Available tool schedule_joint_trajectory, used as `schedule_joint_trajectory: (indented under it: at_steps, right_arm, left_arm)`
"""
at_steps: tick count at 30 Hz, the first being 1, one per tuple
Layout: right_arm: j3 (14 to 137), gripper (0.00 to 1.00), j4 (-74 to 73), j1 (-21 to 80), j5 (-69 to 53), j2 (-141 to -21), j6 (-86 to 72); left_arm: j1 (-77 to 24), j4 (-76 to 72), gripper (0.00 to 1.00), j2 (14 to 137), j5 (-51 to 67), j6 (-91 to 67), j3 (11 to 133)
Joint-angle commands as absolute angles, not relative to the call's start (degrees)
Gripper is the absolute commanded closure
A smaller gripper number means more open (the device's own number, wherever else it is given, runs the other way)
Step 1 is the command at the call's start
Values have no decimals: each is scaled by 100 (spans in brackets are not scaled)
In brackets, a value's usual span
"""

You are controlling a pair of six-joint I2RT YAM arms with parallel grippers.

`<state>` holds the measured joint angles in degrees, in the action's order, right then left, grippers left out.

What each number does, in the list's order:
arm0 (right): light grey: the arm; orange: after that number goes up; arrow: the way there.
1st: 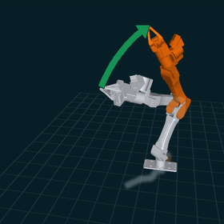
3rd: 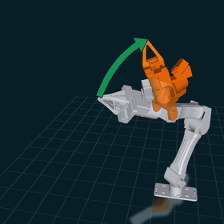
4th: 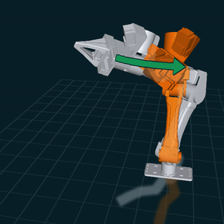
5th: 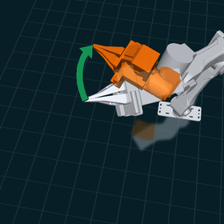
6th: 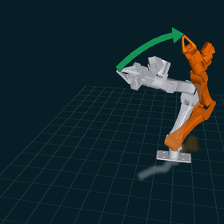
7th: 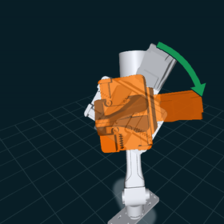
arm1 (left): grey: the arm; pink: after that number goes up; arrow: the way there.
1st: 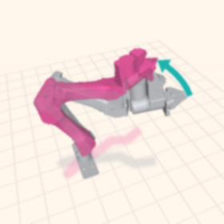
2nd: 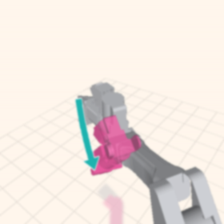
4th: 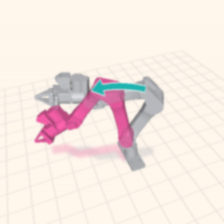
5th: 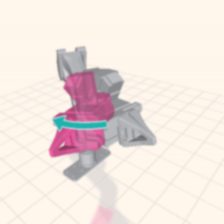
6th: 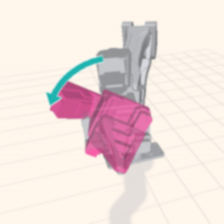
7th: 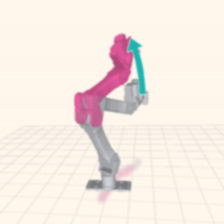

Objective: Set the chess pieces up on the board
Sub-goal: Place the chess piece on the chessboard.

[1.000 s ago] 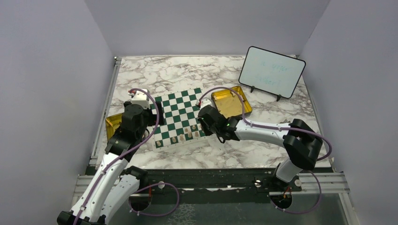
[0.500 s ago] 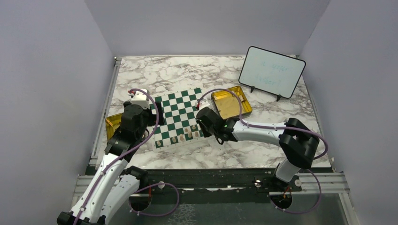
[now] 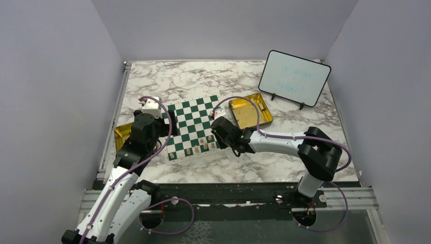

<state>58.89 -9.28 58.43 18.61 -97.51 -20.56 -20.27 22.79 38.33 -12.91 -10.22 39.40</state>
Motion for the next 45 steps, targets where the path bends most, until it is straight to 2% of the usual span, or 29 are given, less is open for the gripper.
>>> schedule_joint_trajectory:
  at_steps: [1,40,45]
  right_arm:
    - [6065,86,-792,5889,2070,-9855,-2109]
    - [6517,82,-1522,5893,2106,-10341,-2274]
    - [6522,79,-1540,5893,2101,-10361,-2300]
  left_arm:
    - [-2048,2136,1,3756,-1292,-1002,3905]
    - [-2048,2136,1,3741,-1310,-1002,3902]
    - [-2048,2136,1,3740,-1310,-1002,3902]
